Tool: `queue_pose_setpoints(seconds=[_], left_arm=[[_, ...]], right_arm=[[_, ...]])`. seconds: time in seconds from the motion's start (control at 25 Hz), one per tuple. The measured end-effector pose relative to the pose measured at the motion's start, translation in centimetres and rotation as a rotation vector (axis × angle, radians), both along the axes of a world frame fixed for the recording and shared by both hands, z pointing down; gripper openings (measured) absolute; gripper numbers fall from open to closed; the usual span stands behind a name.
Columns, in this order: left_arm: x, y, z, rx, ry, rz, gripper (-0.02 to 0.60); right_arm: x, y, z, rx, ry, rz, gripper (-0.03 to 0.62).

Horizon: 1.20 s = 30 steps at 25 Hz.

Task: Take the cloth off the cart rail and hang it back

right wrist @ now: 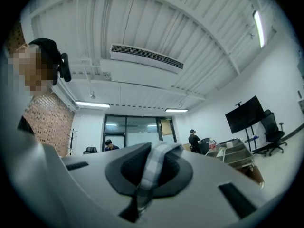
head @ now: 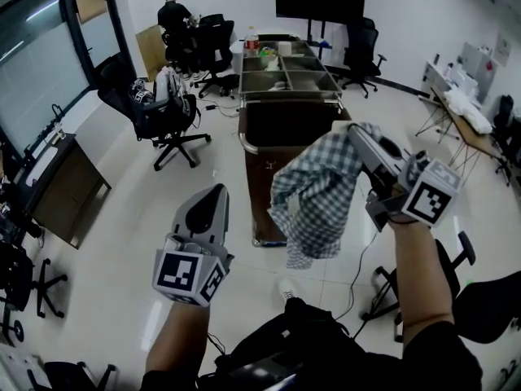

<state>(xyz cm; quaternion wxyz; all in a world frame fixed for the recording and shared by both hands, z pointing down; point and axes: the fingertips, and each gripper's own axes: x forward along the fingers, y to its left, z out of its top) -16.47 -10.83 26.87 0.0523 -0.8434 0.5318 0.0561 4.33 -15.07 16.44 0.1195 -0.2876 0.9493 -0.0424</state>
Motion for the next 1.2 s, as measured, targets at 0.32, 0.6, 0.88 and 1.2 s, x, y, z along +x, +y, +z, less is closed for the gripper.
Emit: queue_pose_setpoints(seconds=[0.32, 0.6, 0.88, 1.2], left_arm=[[1.0, -9.9, -1.5, 0.013, -0.006, -0.044, 0.0], [0.9, -18.2, -2.6, 0.041, -0.014, -0.15, 0.0], [0.7, -23.4, -0.7, 0.004, -0.025, -0.246, 0.0], [1.5, -26.9, 3.0, -0.128, -0.057, -0.242, 0.0]], right_arm=[[0.0, -10.8, -7.2, 0.128, -0.071, -0.034, 0.017], [-0.7, -24.7, -8.8, 0.168, -0.081, -0.049, 0.017], [-2.8, -43.3, 5.8, 0.001, 0.248, 0.069, 0.018], [-5.1, -46.4, 17.8, -0.185, 0.437, -0.007, 0.02]])
